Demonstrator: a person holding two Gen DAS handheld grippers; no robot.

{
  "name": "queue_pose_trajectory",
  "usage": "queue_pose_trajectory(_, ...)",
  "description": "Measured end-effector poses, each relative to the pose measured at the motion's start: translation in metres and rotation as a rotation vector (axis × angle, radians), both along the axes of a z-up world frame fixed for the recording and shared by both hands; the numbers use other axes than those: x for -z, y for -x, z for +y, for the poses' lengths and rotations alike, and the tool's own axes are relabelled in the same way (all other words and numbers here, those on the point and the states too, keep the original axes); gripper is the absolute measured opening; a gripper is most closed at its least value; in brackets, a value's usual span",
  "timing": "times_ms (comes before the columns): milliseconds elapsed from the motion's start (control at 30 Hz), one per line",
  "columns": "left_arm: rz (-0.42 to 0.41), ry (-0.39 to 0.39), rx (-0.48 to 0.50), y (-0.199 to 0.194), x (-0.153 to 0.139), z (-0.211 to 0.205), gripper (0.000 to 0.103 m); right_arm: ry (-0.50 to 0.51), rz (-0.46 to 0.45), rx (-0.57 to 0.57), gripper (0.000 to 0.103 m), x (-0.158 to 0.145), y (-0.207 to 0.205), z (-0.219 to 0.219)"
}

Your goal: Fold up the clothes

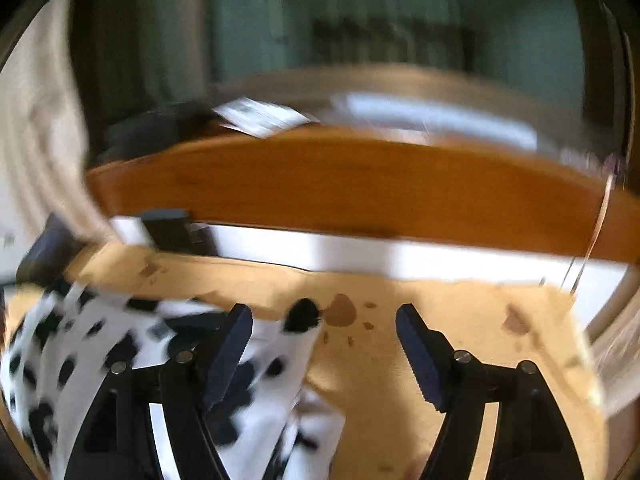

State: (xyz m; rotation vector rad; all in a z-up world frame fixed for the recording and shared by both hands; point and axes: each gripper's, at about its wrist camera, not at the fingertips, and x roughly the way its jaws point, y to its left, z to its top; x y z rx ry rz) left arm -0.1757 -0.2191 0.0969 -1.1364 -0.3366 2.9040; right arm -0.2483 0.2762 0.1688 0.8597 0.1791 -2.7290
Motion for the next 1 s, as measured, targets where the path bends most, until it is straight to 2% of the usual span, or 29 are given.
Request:
queue_pose_trajectory(100,0.036,-0.008,0.148,-0.019,-0.007,0.048,0.083,-0.101,0.017,-0.171,0.076,-0.001,-0.044,-0.038)
queue_pose_trajectory(200,-0.017,-0.017,0.258,-0.024,0.014,0.088,0.083,-0.211,-0.002,-0.291,0.076,0.020,-0.064,-0.074)
queue_pose_trajectory(267,-0.067,-0.015,0.275,-0.022,0.036,0.103,0.083,-0.285,-0.015,-0.369,0.076,0.034,-0.077,-0.098)
queue_pose_trajectory(367,-0.118,-0.002,0.223,-0.022,0.069,0.095,0.083,-0.294,-0.078,-0.321,0.076,0.053,-0.060,-0.091)
queue_pose_trajectory(433,-0.088,-0.014,0.235,-0.028,0.074,0.088,0.081,-0.266,-0.147,-0.237,0.076,0.070,-0.040,-0.064)
queue_pose_trajectory(467,-0.071,-0.020,0.244,-0.031,0.076,0.085,0.080,-0.209,-0.169,-0.230,0.076,0.076,-0.031,-0.046)
queue_pose_trajectory(533,-0.061,0.023,0.259,-0.032,0.079,0.089,0.080,-0.108,-0.183,-0.232,0.077,0.081,-0.027,-0.025)
queue_pose_trajectory(600,-0.057,0.051,0.263,-0.030,0.082,0.092,0.080,-0.128,-0.174,-0.231,0.077,0.082,-0.026,-0.026)
queue_pose_trajectory(700,-0.076,0.016,0.260,-0.024,0.080,0.086,0.080,-0.150,-0.175,-0.222,0.077,0.084,-0.025,-0.033)
queue_pose_trajectory(800,-0.106,-0.032,0.238,-0.025,0.064,0.084,0.082,-0.143,-0.246,-0.188,0.077,0.072,-0.017,-0.037)
queue_pose_trajectory(867,-0.089,-0.059,0.228,-0.024,0.049,0.086,0.084,-0.120,-0.223,-0.170,0.077,0.049,-0.022,-0.041)
queue_pose_trajectory(933,-0.082,-0.034,0.215,-0.014,0.037,0.095,0.086,-0.092,-0.191,-0.169,0.077,0.028,-0.025,-0.052)
queue_pose_trajectory(1000,-0.119,0.004,0.191,0.002,0.044,0.100,0.087,-0.061,-0.197,-0.166,0.077,0.014,-0.020,-0.065)
